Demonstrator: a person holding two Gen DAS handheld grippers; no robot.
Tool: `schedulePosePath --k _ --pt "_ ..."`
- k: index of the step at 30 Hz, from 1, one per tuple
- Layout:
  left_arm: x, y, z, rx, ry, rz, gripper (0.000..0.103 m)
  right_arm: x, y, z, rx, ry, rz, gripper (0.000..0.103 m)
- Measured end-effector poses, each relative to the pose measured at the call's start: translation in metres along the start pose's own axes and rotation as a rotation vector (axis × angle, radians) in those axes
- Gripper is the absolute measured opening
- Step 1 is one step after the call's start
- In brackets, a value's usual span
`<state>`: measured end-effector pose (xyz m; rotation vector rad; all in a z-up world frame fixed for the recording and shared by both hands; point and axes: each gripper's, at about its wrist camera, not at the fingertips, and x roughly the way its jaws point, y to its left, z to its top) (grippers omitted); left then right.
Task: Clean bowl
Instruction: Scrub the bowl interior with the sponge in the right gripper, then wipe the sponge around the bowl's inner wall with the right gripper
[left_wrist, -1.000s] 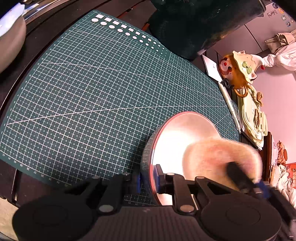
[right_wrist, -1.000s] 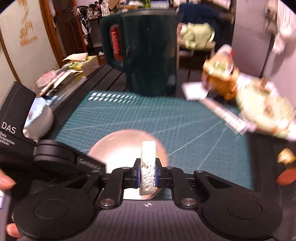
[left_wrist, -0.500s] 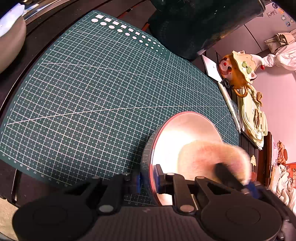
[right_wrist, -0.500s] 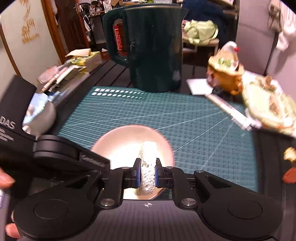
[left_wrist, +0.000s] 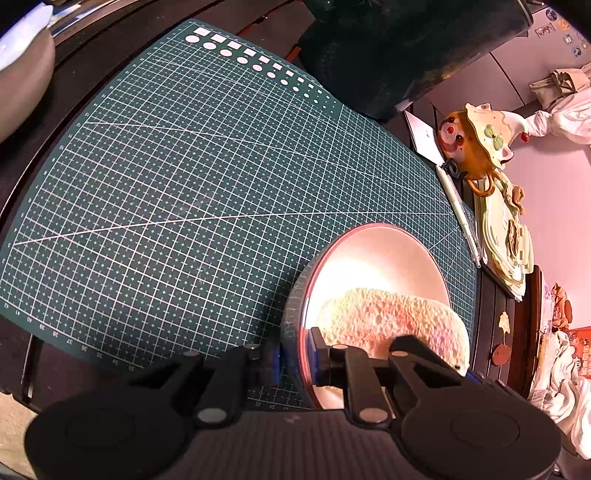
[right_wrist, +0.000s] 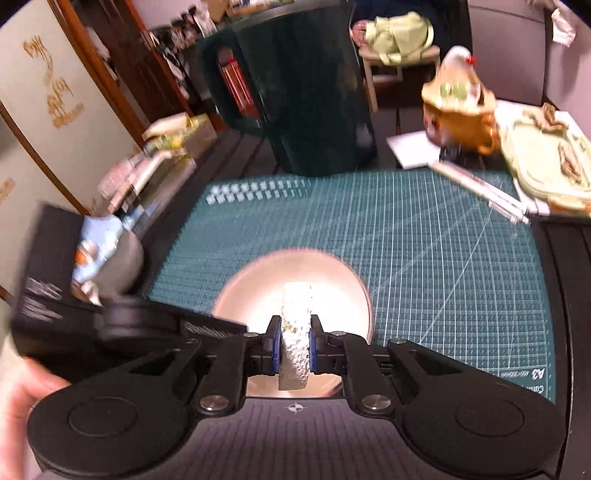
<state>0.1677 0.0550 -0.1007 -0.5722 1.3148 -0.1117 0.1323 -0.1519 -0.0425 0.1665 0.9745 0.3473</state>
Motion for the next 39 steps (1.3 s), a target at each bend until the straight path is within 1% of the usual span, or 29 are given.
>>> schedulePosePath --k 1,4,6,15,19,22,24,26,28,31,32,35,38,39 --pt "0.000 0.001 0.001 -0.006 0.001 -0.004 0.015 0.002 0.003 -0.001 -0.020 -0.003 -0.023 0.013" --pt "0.000 0.001 0.000 -0.010 0.002 -0.007 0.015 -0.003 0.017 -0.004 -0.143 -0.043 -0.152 0.013" --pt "0.000 0.001 0.000 -0.010 0.001 -0.006 0.015 -0.013 0.021 -0.004 -0.196 -0.083 -0.203 0.012" --pt "0.000 0.000 0.000 -0.014 -0.001 -0.006 0.015 -0.027 -0.001 0.009 -0.030 -0.070 0.007 0.013" --pt "-0.001 0.004 0.001 -0.036 0.005 -0.023 0.015 -0.002 0.003 0.001 -0.032 0.009 0.013 0.013" --pt "0.000 0.006 0.001 -0.045 0.009 -0.032 0.016 0.000 0.011 0.001 -0.119 -0.013 -0.095 0.013" --pt "0.000 0.006 0.001 -0.043 0.008 -0.031 0.016 -0.007 0.015 0.001 -0.165 -0.055 -0.176 0.012" --pt "0.001 0.011 0.004 -0.044 0.006 -0.034 0.016 -0.021 0.013 0.003 -0.162 -0.091 -0.181 0.013" --pt "0.002 0.012 0.006 -0.046 0.007 -0.035 0.016 -0.036 0.010 0.006 -0.140 -0.132 -0.176 0.013" --pt "0.002 0.013 0.007 -0.049 0.007 -0.037 0.016 -0.047 0.008 0.009 -0.111 -0.155 -0.140 0.013" --pt "0.002 0.013 0.007 -0.050 0.008 -0.037 0.016 -0.045 0.004 0.010 -0.069 -0.130 -0.069 0.013" --pt "0.001 0.016 0.004 -0.056 0.007 -0.040 0.016 -0.022 0.001 0.006 -0.017 -0.040 0.025 0.013" --pt "0.002 0.021 0.006 -0.064 0.010 -0.046 0.016 -0.001 0.007 -0.002 -0.045 0.009 -0.001 0.013" --pt "0.001 0.022 0.006 -0.065 0.010 -0.047 0.016 -0.001 0.010 -0.002 -0.068 0.004 -0.029 0.013"
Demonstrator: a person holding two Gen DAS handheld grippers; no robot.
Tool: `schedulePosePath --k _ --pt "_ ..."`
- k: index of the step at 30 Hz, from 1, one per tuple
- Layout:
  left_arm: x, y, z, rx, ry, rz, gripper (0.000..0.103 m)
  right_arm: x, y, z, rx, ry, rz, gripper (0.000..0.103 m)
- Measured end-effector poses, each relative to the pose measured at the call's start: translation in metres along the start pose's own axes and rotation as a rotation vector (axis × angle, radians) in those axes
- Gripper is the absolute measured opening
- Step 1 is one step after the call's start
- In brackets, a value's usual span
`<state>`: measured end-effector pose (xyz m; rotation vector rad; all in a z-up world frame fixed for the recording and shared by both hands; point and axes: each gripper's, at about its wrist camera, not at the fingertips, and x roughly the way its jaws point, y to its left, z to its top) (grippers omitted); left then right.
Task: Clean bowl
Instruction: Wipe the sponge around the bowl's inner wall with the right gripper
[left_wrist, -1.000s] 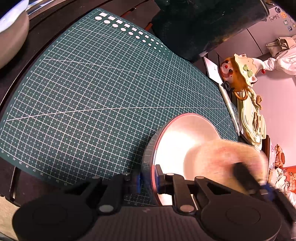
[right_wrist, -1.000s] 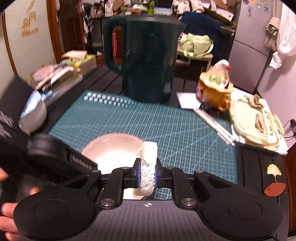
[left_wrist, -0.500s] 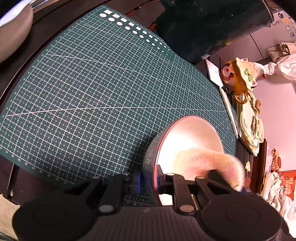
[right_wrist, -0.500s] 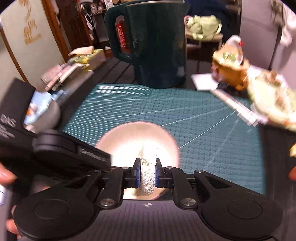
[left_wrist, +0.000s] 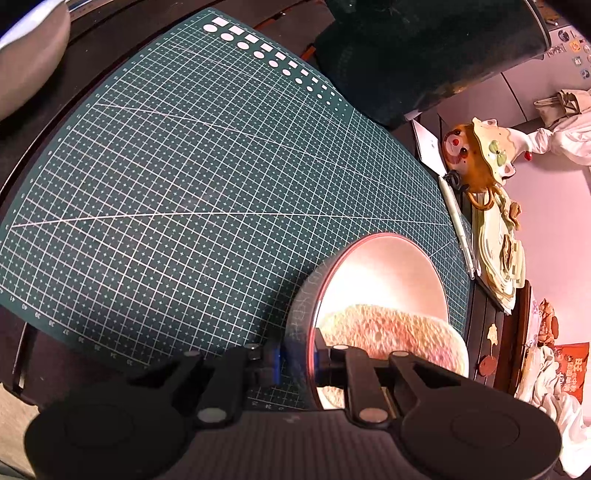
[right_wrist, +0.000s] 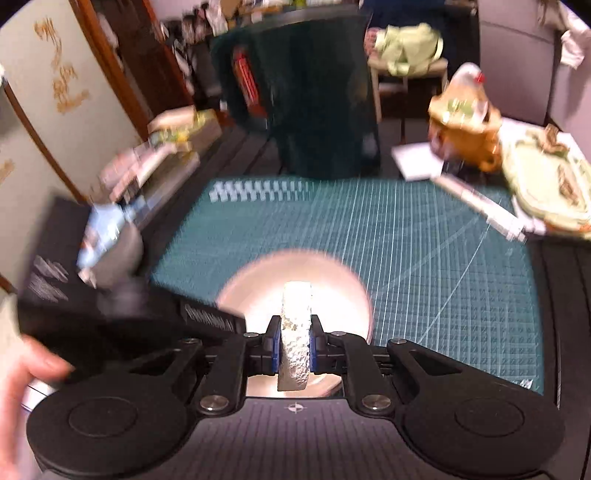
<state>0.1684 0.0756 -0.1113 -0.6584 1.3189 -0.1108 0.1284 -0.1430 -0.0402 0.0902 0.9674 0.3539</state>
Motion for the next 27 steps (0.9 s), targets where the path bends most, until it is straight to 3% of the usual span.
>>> schedulePosePath --k 2,11,16,20,22,27 --pt "0.000 0.004 0.002 0.000 0.001 -0.001 0.016 0.000 0.005 0.000 -0.044 -0.008 -0.056 0.013" --pt "0.001 0.005 0.003 0.000 0.003 0.000 0.016 -0.049 -0.004 0.014 -0.053 -0.181 -0.134 0.013" --pt "0.000 0.009 0.004 -0.005 0.004 -0.003 0.016 -0.018 -0.013 0.007 0.056 -0.031 0.070 0.013" --pt "0.001 0.013 0.006 -0.006 0.006 -0.005 0.016 -0.001 -0.001 0.000 -0.032 -0.008 -0.046 0.013" --pt "0.002 0.017 0.003 -0.004 0.002 -0.004 0.016 -0.009 0.004 0.002 -0.089 -0.063 -0.145 0.013" --pt "0.001 0.013 0.006 -0.004 0.003 -0.005 0.016 -0.038 -0.002 0.007 -0.078 -0.145 -0.161 0.013"
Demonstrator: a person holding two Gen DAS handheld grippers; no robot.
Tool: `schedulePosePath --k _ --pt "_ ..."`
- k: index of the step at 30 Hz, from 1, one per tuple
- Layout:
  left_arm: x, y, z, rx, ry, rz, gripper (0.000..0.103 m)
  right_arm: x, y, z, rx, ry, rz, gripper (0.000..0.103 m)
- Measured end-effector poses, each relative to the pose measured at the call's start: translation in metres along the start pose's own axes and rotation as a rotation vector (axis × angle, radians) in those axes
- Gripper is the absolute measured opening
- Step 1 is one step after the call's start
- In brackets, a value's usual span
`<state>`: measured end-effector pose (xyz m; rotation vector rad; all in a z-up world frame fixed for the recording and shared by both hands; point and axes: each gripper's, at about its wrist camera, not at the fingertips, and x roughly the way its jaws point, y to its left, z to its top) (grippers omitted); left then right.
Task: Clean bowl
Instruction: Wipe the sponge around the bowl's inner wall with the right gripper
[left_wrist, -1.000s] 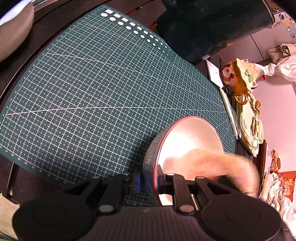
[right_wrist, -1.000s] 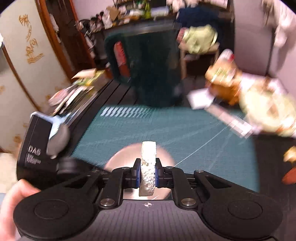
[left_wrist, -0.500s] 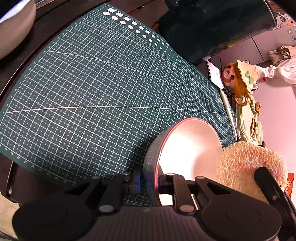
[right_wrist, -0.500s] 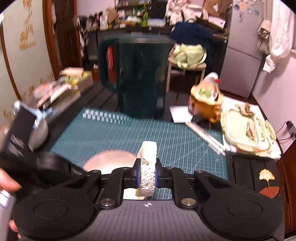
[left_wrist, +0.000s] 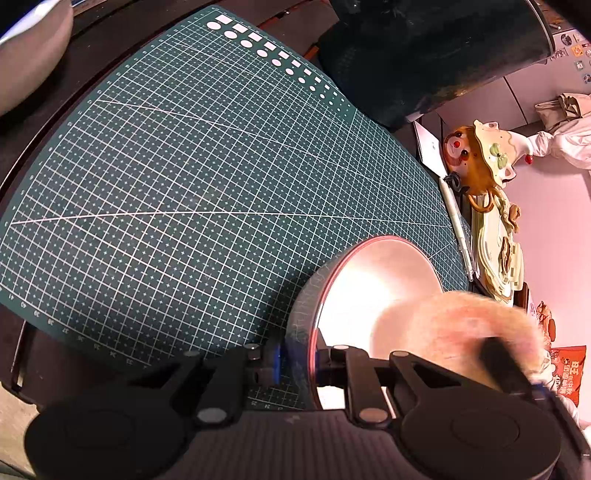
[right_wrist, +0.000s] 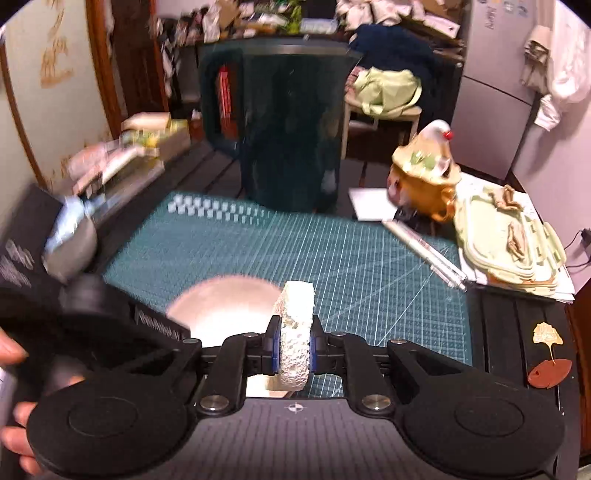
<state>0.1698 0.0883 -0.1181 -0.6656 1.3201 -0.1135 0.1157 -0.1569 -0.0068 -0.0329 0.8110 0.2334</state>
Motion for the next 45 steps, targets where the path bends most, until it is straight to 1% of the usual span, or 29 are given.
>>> schedulePosePath --k 1,5,7,8,9,11,14,16,19,22,25,29,33,36,42,44,45 --pt "0.000 0.001 0.001 -0.001 0.000 0.000 0.016 -0.006 -0.002 0.002 0.004 -0.018 -0.005 0.013" --pt "0.002 0.006 0.003 -0.002 0.001 -0.001 0.016 0.006 -0.012 0.004 0.127 0.045 0.181 0.013" --pt "0.004 0.007 0.004 -0.002 0.001 -0.001 0.016 0.019 -0.009 -0.001 0.145 0.096 0.226 0.013" --pt "0.005 0.008 0.004 -0.002 0.001 -0.001 0.016 0.031 -0.003 -0.007 0.134 0.138 0.219 0.013" --pt "0.006 0.009 0.004 -0.002 0.001 -0.001 0.016 0.037 0.001 -0.009 0.113 0.150 0.200 0.013" --pt "0.006 0.010 0.003 -0.003 0.001 -0.002 0.016 0.040 0.011 -0.011 0.030 0.132 0.110 0.013" --pt "0.005 0.007 0.002 -0.005 -0.002 -0.001 0.016 0.032 0.020 -0.012 -0.076 0.083 -0.005 0.013" --pt "0.006 0.010 0.004 -0.006 -0.001 -0.003 0.016 0.022 0.019 -0.009 -0.095 0.057 -0.028 0.013" --pt "0.007 0.009 0.004 -0.007 -0.001 -0.003 0.016 0.006 0.009 -0.003 -0.066 0.015 -0.029 0.013" --pt "0.006 0.008 0.003 -0.004 -0.001 -0.003 0.016 -0.004 -0.007 0.005 0.015 0.002 0.036 0.013" --pt "0.006 0.008 0.003 -0.006 0.000 -0.004 0.016 0.003 -0.014 0.003 0.112 0.055 0.167 0.013" --pt "0.001 0.003 -0.002 -0.008 0.000 -0.004 0.016 0.031 -0.004 -0.008 0.108 0.157 0.209 0.013" --pt "0.000 0.001 -0.002 -0.006 -0.001 -0.004 0.016 0.040 0.006 -0.012 0.025 0.150 0.109 0.013" --pt "0.000 0.001 -0.003 -0.006 -0.001 -0.003 0.016 0.031 0.005 -0.010 -0.005 0.114 0.049 0.013" --pt "0.001 0.002 -0.002 -0.008 -0.001 -0.004 0.016 0.000 -0.022 0.005 0.092 0.042 0.105 0.013" --pt "0.000 0.003 -0.002 -0.008 -0.001 -0.002 0.016 -0.003 -0.027 0.007 0.130 0.041 0.150 0.013" --pt "0.001 0.003 -0.002 -0.008 -0.001 -0.002 0.016 -0.001 -0.026 0.006 0.142 0.055 0.176 0.013"
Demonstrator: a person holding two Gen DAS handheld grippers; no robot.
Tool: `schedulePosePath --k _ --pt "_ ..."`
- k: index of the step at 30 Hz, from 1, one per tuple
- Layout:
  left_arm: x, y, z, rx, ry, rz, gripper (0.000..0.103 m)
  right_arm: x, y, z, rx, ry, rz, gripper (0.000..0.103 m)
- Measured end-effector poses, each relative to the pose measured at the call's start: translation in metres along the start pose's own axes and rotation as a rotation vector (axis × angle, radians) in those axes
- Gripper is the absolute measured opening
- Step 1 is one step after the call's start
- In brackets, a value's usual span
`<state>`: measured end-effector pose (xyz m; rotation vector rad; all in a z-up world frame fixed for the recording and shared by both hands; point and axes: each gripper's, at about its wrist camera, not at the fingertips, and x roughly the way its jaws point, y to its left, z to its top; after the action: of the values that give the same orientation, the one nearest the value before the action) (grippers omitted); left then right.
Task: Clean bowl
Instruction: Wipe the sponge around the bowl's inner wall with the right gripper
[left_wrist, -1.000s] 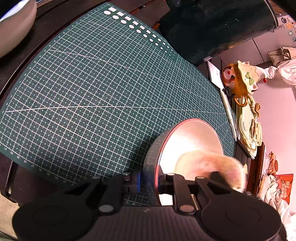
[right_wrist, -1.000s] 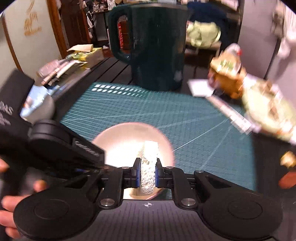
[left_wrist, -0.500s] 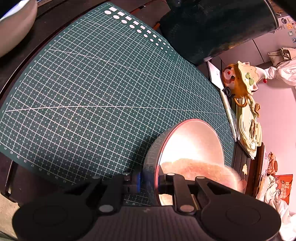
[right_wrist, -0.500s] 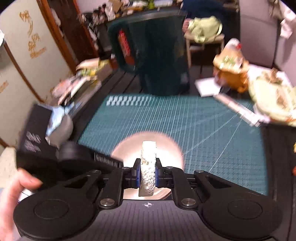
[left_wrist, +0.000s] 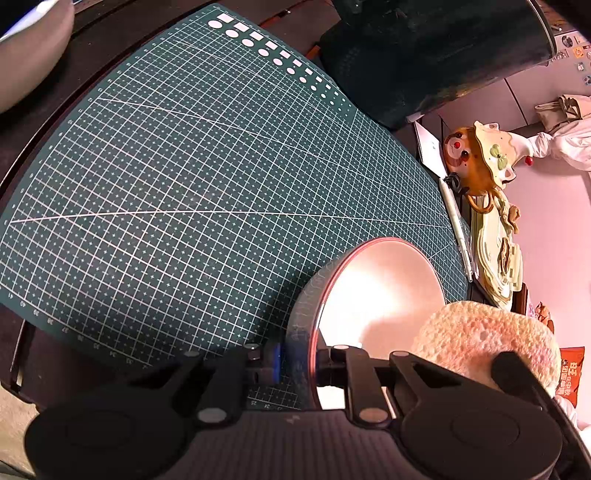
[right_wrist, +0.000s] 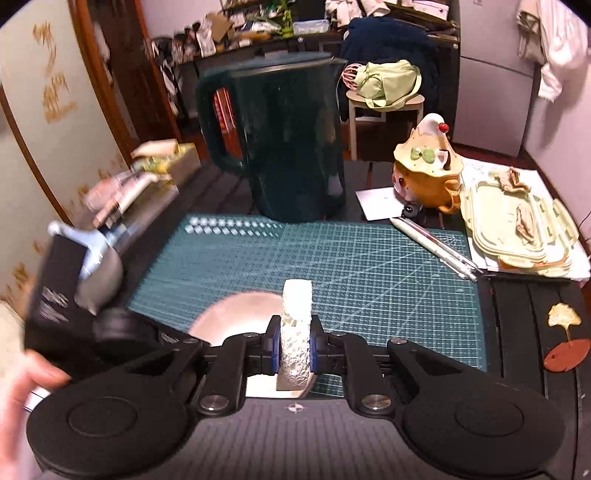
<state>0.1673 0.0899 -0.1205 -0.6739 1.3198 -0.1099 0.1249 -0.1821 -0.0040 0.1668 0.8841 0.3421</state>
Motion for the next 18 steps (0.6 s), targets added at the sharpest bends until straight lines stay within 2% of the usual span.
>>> schedulePosePath --k 3,14,18 --pt "0.001 -0.001 0.000 -0.001 0.000 0.000 0.016 0.017 0.007 -0.006 0.009 0.058 0.054 0.013" --pt "-0.001 0.000 -0.001 -0.004 0.001 -0.002 0.016 0.023 0.025 -0.014 -0.151 0.023 -0.154 0.013" --pt "-0.001 -0.002 0.000 -0.005 0.002 -0.002 0.016 0.022 0.024 -0.013 -0.135 0.014 -0.151 0.013"
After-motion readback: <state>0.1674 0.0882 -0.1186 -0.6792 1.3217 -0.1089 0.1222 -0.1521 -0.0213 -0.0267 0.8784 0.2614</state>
